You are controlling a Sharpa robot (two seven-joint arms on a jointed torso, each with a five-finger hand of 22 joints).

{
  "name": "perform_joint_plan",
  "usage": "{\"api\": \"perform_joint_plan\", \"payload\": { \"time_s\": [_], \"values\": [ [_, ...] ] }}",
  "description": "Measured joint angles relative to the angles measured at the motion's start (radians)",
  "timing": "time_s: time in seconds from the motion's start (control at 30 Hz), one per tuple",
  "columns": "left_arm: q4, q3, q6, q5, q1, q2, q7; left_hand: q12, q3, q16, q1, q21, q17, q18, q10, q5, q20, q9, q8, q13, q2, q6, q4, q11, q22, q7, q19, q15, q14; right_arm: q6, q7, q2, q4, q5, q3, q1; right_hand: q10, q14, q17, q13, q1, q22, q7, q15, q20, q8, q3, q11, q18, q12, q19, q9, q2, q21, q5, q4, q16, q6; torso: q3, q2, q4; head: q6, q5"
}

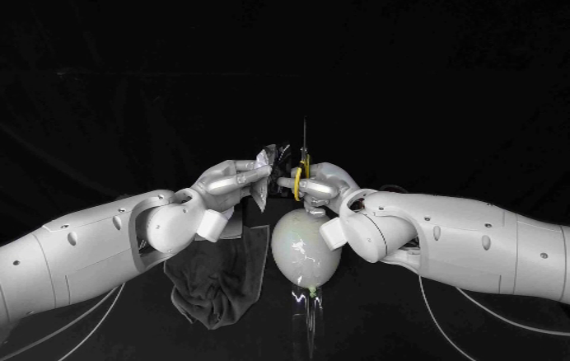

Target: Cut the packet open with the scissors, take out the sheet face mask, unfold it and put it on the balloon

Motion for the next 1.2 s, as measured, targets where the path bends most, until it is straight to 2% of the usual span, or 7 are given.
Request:
{"api": "perform_joint_plan", "payload": {
  "time_s": [0.23, 0.33, 0.4, 0.5, 0.57, 0.97, 1.2],
  "values": [
    [0.004, 0.0, -0.006, 0.0, 0.0, -0.001, -0.004, -0.004, -0.026, 0.0, -0.033, 0.0, -0.001, -0.028, -0.036, 0.001, 0.0, -0.012, -0.031, -0.003, -0.05, -0.069, -0.015, 0.028, 0.0, -0.011, 0.0, 0.018, -0.007, -0.017, 0.001, -0.004, 0.005, -0.018, 0.0, -0.001, 0.0, 0.0, 0.0, 0.0, 0.0, 0.0, -0.001, -0.004, 0.0, 0.0, 0.0, 0.0, 0.0, 0.0, 0.0, 0.0, 0.0, -0.004, -0.002, 0.0, -0.003, 0.001, 0.0, 0.0, 0.0, -0.001, 0.0],
    [0.005, 0.0, -0.014, 0.0, 0.0, -0.001, -0.008, -0.006, -0.058, 0.0, -0.06, 0.0, -0.001, -0.038, -0.063, 0.003, 0.0, -0.044, -0.08, -0.005, -0.092, -0.183, -0.008, 0.045, 0.0, -0.028, 0.0, 0.03, -0.009, -0.027, 0.001, -0.006, 0.01, -0.026, 0.001, -0.001, 0.0, 0.001, -0.001, 0.0, 0.0, 0.001, -0.001, -0.005, -0.008, 0.0, 0.0, 0.0, -0.001, 0.0, 0.0, 0.0, 0.0, -0.004, -0.002, 0.0, -0.003, 0.001, 0.0, 0.0, 0.0, -0.001, 0.0],
    [0.005, 0.0, -0.021, 0.0, 0.0, -0.001, -0.01, -0.006, -0.09, 0.0, -0.087, 0.0, -0.001, -0.066, -0.064, 0.003, 0.0, -0.072, -0.117, -0.004, -0.119, -0.279, 0.001, 0.047, 0.0, -0.04, 0.0, 0.031, -0.009, -0.034, 0.001, -0.007, 0.013, -0.031, 0.001, -0.001, 0.0, 0.001, -0.001, 0.0, 0.0, 0.001, -0.001, -0.006, -0.008, 0.001, 0.0, 0.0, -0.002, 0.0, 0.0, 0.0, 0.0, -0.007, -0.002, 0.0, -0.003, 0.001, 0.0, 0.0, 0.0, -0.002, 0.0],
    [0.005, 0.0, -0.034, 0.0, 0.0, -0.002, -0.015, -0.006, -0.128, 0.0, -0.116, 0.0, -0.004, -0.071, -0.062, 0.003, 0.0, -0.089, -0.138, -0.004, -0.144, -0.339, 0.018, 0.049, 0.0, -0.053, 0.0, 0.042, -0.02, -0.048, 0.0, -0.009, 0.016, -0.039, 0.001, -0.001, 0.0, 0.001, -0.001, 0.0, 0.004, 0.001, -0.001, -0.006, -0.008, 0.001, 0.0, 0.0, -0.006, 0.0, 0.0, 0.0, 0.004, -0.007, -0.004, 0.0, -0.005, 0.001, 0.0, 0.0, 0.0, -0.002, 0.0],
    [0.006, 0.0, -0.042, 0.0, 0.0, -0.003, -0.017, -0.006, -0.151, 0.0, -0.137, 0.0, -0.005, -0.085, -0.061, 0.003, 0.0, -0.093, -0.14, -0.004, -0.147, -0.35, 0.031, 0.05, 0.0, -0.058, 0.0, 0.041, -0.027, -0.059, -0.001, -0.011, 0.017, -0.044, 0.001, -0.002, 0.0, 0.001, -0.001, 0.0, 0.007, 0.001, -0.001, -0.006, -0.013, 0.001, 0.0, 0.0, 0.002, 0.0, -0.005, 0.0, 0.007, -0.012, -0.004, 0.0, -0.002, 0.001, 0.0, 0.0, 0.0, -0.002, 0.0],
    [0.002, -0.001, -0.077, 0.002, 0.0, -0.013, -0.025, -0.006, -0.246, 0.0, -0.158, 0.0, -0.005, -0.085, -0.061, 0.003, 0.0, -0.097, -0.143, -0.004, -0.127, -0.359, 0.086, 0.05, -0.001, -0.059, 0.0, 0.044, -0.03, -0.107, -0.008, -0.023, 0.017, -0.058, 0.002, -0.003, 0.0, 0.0, 0.0, 0.0, -0.004, 0.0, 0.01, -0.008, -0.022, 0.001, 0.03, 0.0, 0.009, 0.001, -0.014, 0.0, 0.023, -0.035, 0.001, -0.005, -0.002, -0.01, 0.0, 0.0, 0.0, -0.001, 0.001],
    [0.001, -0.001, -0.081, 0.004, 0.0, -0.016, -0.028, -0.006, -0.322, 0.002, -0.213, 0.0, 0.0, -0.085, -0.06, 0.003, 0.004, -0.098, -0.143, -0.001, -0.088, -0.359, 0.094, 0.05, -0.001, -0.059, 0.004, 0.038, -0.021, -0.118, -0.014, -0.027, 0.014, -0.061, 0.003, -0.003, 0.0, 0.001, 0.0, 0.0, -0.013, 0.0, 0.02, -0.01, -0.022, 0.001, 0.045, 0.0, 0.009, 0.008, -0.014, 0.0, 0.032, -0.038, 0.001, -0.005, -0.002, -0.025, 0.0, 0.0, 0.0, -0.001, 0.0]
  ]
}}
